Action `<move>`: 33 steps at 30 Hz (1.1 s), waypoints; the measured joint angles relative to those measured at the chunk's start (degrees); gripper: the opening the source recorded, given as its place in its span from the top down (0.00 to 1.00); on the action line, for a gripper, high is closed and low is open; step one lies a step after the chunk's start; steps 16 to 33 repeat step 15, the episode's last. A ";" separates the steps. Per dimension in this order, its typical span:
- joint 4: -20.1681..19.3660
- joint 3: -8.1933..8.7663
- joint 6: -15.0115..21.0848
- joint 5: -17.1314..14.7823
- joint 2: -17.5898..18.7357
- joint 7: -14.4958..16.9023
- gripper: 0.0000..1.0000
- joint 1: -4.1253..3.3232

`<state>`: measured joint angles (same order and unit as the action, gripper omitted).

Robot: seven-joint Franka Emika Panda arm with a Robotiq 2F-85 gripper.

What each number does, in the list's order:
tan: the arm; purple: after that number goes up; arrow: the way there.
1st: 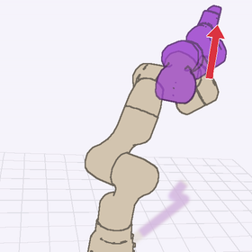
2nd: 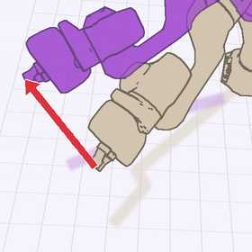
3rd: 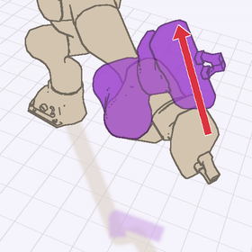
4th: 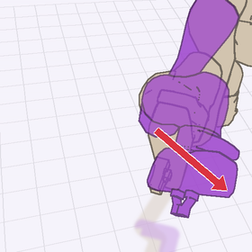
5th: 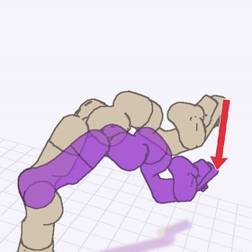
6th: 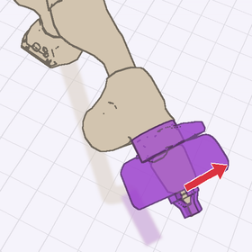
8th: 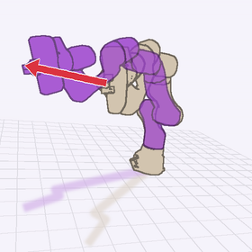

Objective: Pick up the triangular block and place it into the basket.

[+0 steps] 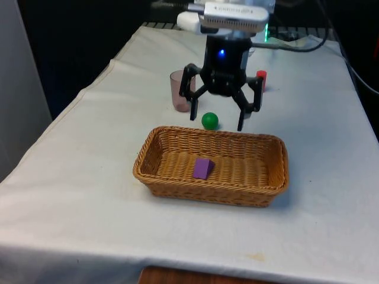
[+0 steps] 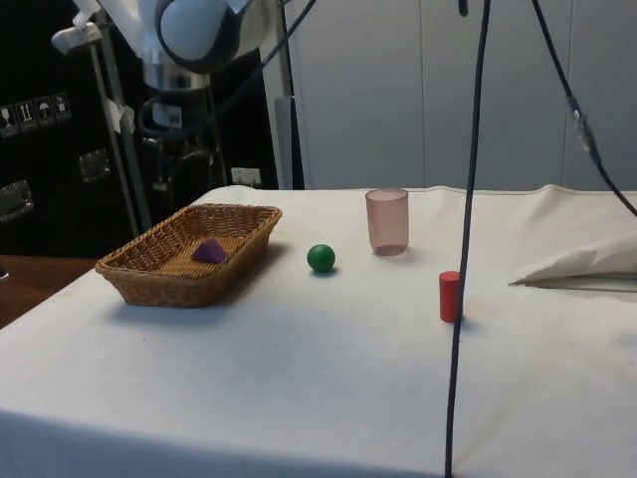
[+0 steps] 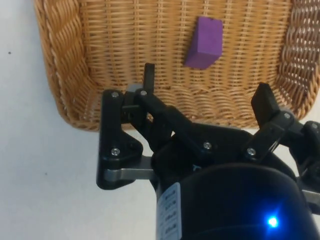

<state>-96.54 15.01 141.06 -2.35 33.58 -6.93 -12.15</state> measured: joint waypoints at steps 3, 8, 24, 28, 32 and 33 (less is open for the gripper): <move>0.00 0.06 -1.15 0.11 -0.92 0.00 0.00 -0.06; -0.17 0.11 -3.90 0.29 -2.29 0.00 0.00 -0.11; -2.06 0.11 -7.22 0.74 -5.04 0.00 0.00 -0.29; -2.06 0.11 -7.22 0.74 -5.04 0.00 0.00 -0.29; -2.06 0.11 -7.22 0.74 -5.04 0.00 0.00 -0.29; -2.06 0.11 -7.22 0.74 -5.04 0.00 0.00 -0.29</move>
